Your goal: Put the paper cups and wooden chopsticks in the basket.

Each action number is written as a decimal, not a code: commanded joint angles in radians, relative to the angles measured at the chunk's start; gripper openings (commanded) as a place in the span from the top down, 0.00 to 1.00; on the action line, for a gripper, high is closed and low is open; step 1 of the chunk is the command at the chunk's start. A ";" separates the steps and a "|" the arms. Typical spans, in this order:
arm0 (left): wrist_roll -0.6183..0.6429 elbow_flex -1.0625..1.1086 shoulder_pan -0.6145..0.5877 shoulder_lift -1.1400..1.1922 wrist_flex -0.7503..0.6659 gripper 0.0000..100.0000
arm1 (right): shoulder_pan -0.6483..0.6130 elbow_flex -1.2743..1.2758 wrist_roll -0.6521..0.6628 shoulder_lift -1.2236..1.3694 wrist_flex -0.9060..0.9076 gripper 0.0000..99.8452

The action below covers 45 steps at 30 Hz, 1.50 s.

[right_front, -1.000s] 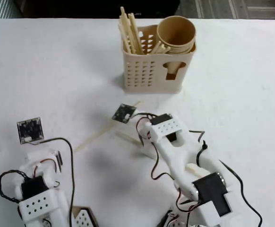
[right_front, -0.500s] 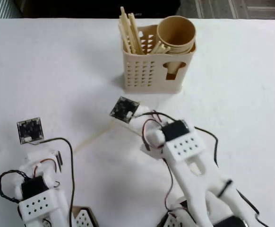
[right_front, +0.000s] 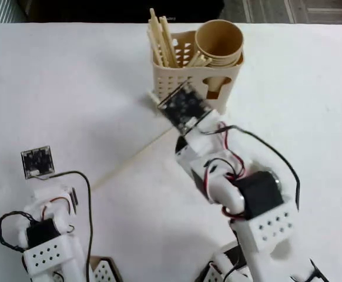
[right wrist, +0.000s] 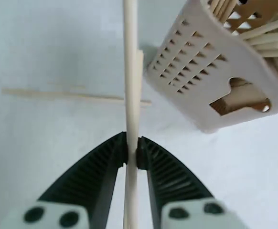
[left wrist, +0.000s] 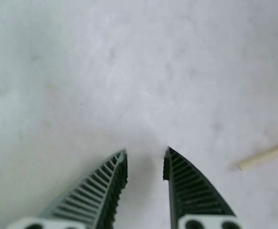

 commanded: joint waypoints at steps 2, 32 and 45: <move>0.000 -0.009 0.010 -0.012 -0.015 0.86 | -0.001 -0.153 -0.084 -0.022 -0.007 0.98; 0.000 -0.009 0.010 -0.012 -0.015 0.86 | 0.189 -0.471 -0.318 0.211 -0.680 0.98; 0.000 -0.009 0.010 -0.012 -0.015 0.86 | 0.208 -0.476 -0.376 0.549 -0.947 0.98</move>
